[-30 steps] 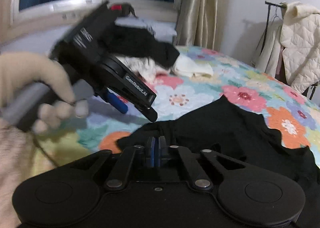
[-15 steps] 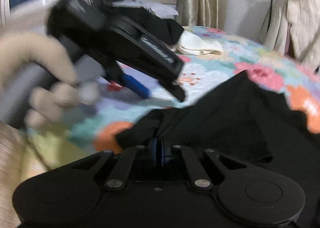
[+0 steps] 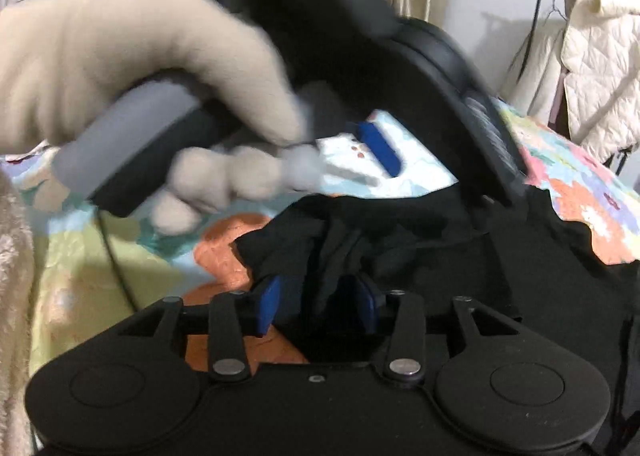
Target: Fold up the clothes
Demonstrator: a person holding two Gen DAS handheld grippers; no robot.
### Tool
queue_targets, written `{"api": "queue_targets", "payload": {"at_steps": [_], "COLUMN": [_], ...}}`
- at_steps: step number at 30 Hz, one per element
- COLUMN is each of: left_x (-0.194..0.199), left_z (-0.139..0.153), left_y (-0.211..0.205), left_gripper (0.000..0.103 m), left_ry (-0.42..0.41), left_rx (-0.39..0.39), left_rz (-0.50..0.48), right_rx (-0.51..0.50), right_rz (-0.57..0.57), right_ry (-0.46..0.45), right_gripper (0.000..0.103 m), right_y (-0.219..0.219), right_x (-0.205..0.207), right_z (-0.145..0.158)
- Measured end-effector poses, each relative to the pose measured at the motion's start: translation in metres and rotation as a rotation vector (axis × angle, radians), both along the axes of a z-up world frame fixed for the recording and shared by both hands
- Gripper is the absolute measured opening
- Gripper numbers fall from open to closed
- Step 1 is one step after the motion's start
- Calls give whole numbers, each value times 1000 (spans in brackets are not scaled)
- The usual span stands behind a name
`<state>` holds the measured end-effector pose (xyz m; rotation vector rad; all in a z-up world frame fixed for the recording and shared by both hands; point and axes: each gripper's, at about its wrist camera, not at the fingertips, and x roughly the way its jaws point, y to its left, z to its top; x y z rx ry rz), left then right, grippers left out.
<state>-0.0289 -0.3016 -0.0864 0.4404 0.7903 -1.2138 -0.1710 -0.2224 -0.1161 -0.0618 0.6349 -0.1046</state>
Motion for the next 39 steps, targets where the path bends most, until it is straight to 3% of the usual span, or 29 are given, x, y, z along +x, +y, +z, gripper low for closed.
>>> {"api": "queue_targets", "payload": {"at_steps": [2,4,5,6,8,10,12,16,17,18,20,24,27,28,30,32,35,39], "left_x": [-6,4,13,25,52,75,87,93,91,89,81,57,39,38,43,51,57,55], "left_z": [-10,-20,-19,-16,-11,-11,-15,-15,-13,-11,-9,-9,-10,-10,-9,-11,-14,-10], "left_y": [-21,-31,-32,-30,-20,-4,8,15,14,13,13,16,14,13,13,16,21,22], "left_gripper": [86,83,65,39,14,13,13,17,27,49,68,76,71,65,38,29,29,29], "left_ry": [-88,-92,-64,-24,72,154,160,232,250,266,296,327,283,279,324,397,459,480], "left_rx": [86,101,75,46,-6,-57,-66,-91,-88,-75,-41,23,52,50,26,-5,-30,-49], "left_rz": [-37,-20,2,45,158,259,333,353,326,297,240,157,134,127,138,160,182,172], "right_rx": [53,106,126,144,173,173,155,95,70,38,-31,-143,-171,-178,-192,-200,-224,-272], "right_rz": [-12,-18,-22,-29,-56,-87,-111,-123,-122,-111,-69,8,44,47,49,45,41,2], "right_ry": [-2,1,4,6,4,8,25,40,38,29,3,-33,-45,-43,-39,-37,-45,-40], "right_gripper": [51,56,58,59,60,60,63,64,64,64,64,75,77,77,77,77,79,83], "right_y": [-6,-15,-19,-23,-30,-35,-36,-34,-32,-29,-21,-5,2,4,7,8,13,18], "right_x": [-2,-4,-5,-6,-6,-7,-7,-3,-2,-3,-3,-1,0,0,2,5,7,10], "right_z": [-1,0,1,1,3,5,4,5,7,8,13,17,15,14,12,10,12,10]}}
